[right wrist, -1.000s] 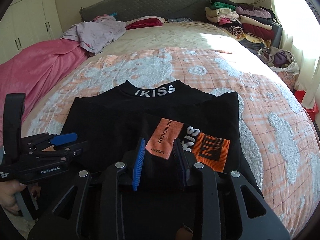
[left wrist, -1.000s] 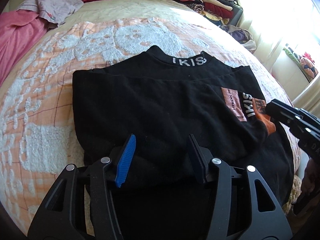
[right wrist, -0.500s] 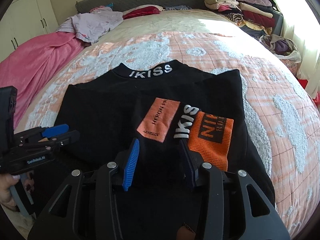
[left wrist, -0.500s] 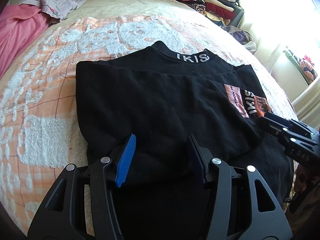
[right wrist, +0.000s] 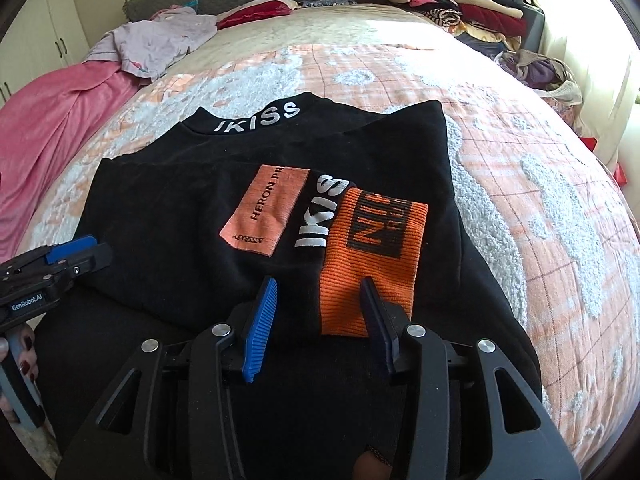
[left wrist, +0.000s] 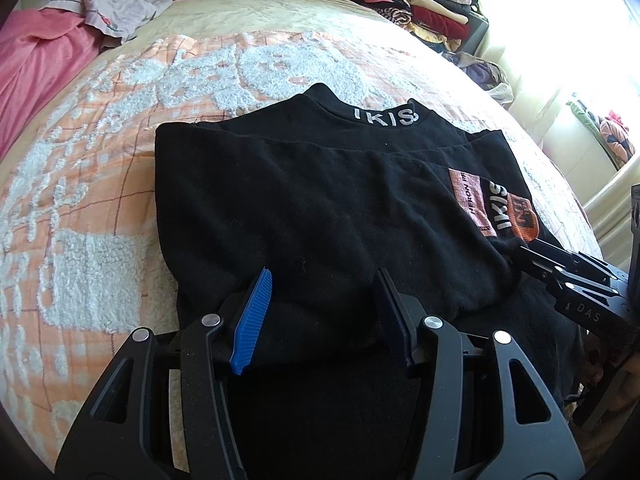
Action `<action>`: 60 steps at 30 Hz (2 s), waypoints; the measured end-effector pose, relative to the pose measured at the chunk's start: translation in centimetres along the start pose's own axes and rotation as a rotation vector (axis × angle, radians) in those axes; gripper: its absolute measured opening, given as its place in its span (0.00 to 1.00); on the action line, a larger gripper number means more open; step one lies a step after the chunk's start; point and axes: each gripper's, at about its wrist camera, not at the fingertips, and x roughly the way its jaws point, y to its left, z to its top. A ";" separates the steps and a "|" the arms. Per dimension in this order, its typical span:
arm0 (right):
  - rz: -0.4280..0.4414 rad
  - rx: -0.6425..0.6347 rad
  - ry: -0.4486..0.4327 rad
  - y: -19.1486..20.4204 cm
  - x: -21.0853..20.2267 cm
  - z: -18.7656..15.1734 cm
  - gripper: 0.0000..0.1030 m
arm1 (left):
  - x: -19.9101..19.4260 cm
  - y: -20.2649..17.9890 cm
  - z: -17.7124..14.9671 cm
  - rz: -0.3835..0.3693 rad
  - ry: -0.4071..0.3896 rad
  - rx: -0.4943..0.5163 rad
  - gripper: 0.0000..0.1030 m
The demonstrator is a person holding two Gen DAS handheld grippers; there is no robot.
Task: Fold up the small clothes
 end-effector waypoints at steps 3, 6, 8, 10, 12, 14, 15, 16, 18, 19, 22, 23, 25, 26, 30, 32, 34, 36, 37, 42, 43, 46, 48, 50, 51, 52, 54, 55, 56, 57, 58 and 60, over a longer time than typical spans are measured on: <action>0.008 0.007 -0.013 -0.1 -0.8 0.0 0.47 | -0.2 -0.1 0.0 0.006 0.001 0.004 0.44; 0.015 0.014 -0.032 -0.2 -1.7 -0.2 0.52 | -0.5 -0.2 0.0 0.007 -0.001 0.003 0.44; 0.024 0.025 -0.041 -0.5 -2.2 -0.2 0.55 | -0.6 -0.1 0.0 0.006 -0.002 0.001 0.44; 0.025 0.035 -0.052 -0.7 -2.8 -0.3 0.60 | -0.8 -0.1 0.0 0.006 -0.005 0.000 0.44; 0.026 0.041 -0.062 -0.9 -3.4 -0.4 0.60 | -0.9 -0.2 0.0 0.008 -0.005 0.001 0.44; 0.025 0.047 -0.070 -1.1 -3.8 -0.5 0.64 | -1.1 -0.2 0.0 0.008 -0.010 0.001 0.44; 0.025 0.051 -0.075 -1.3 -4.1 -0.6 0.65 | -1.3 -0.2 0.1 0.008 -0.012 0.000 0.44; 0.025 0.055 -0.078 -1.4 -4.3 -0.6 0.65 | -1.5 -0.2 0.1 0.009 -0.016 0.000 0.44; 0.021 0.059 -0.086 -1.6 -4.8 -0.7 0.65 | -1.9 -0.2 0.1 0.012 -0.024 0.000 0.47; 0.022 0.061 -0.090 -1.7 -5.0 -0.8 0.65 | -2.3 -0.2 0.1 0.013 -0.031 0.001 0.50; 0.025 0.065 -0.103 -1.9 -5.8 -1.0 0.65 | -3.7 -0.5 0.2 0.024 -0.064 0.012 0.56; 0.030 0.066 -0.106 -2.0 -6.1 -1.1 0.65 | -4.2 -0.6 0.1 0.027 -0.077 0.013 0.59; 0.032 0.069 -0.114 -2.2 -6.5 -1.2 0.75 | -5.1 -0.7 -0.1 0.034 -0.097 0.010 0.64; 0.029 0.068 -0.121 -2.2 -6.8 -1.3 0.76 | -5.6 -0.7 -0.2 0.039 -0.109 0.008 0.68; 0.034 0.073 -0.133 -2.2 -7.7 -1.5 0.76 | -6.9 -0.9 -0.7 0.072 -0.132 -0.005 0.84; 0.036 0.075 -0.142 -2.2 -8.2 -1.5 0.78 | -7.8 -0.9 -0.9 0.087 -0.157 -0.017 0.91; 0.039 0.077 -0.150 -2.2 -8.7 -1.5 0.84 | -8.5 -1.1 -1.0 0.088 -0.171 -0.020 0.91; 0.043 0.079 -0.161 -2.3 -9.2 -1.7 0.85 | -9.1 -1.3 -1.2 0.091 -0.185 -0.023 0.91; 0.045 0.080 -0.164 -2.3 -9.5 -1.8 0.85 | -9.5 -1.3 -1.3 0.094 -0.192 -0.027 0.91; 0.056 0.085 -0.181 -2.4 -10.7 -2.2 0.85 | -10.5 -1.2 -1.9 0.095 -0.209 -0.047 0.91; 0.057 0.084 -0.183 -2.4 -10.9 -2.3 0.85 | -10.7 -1.2 -2.1 0.098 -0.210 -0.052 0.91; 0.058 0.084 -0.192 -2.4 -11.5 -2.5 0.85 | -11.0 -1.1 -2.6 0.106 -0.212 -0.058 0.91; 0.058 0.081 -0.196 -2.4 -11.9 -2.7 0.85 | -11.2 -1.0 -2.9 0.108 -0.212 -0.063 0.91; 0.059 0.079 -0.199 -2.4 -12.1 -2.9 0.85 | -11.4 -1.0 -3.2 0.113 -0.212 -0.067 0.91; 0.060 0.079 -0.200 -2.4 -12.3 -3.0 0.85 | -11.5 -1.0 -3.3 0.114 -0.212 -0.068 0.91; 0.062 0.078 -0.201 -2.5 -12.4 -3.1 0.85 | -11.6 -1.0 -3.5 0.117 -0.211 -0.070 0.91; 0.063 0.075 -0.203 -2.5 -12.7 -3.3 0.85 | -11.8 -0.9 -3.8 0.119 -0.211 -0.073 0.91; 0.064 0.074 -0.203 -2.5 -12.7 -3.4 0.85 | -11.9 -0.9 -4.0 0.123 -0.211 -0.075 0.91; 0.064 0.073 -0.205 -2.5 -12.9 -3.5 0.85 | -12.0 -0.9 -4.1 0.125 -0.211 -0.076 0.91; 0.065 0.072 -0.207 -2.5 -13.0 -3.6 0.85 | -12.1 -0.9 -4.3 0.127 -0.210 -0.078 0.91; 0.065 0.071 -0.208 -2.5 -13.1 -3.7 0.85 | -12.2 -0.8 -4.5 0.128 -0.208 -0.081 0.91; 0.066 0.068 -0.208 -2.5 -13.4 -4.0 0.85 | -12.4 -0.8 -4.7 0.131 -0.205 -0.083 0.91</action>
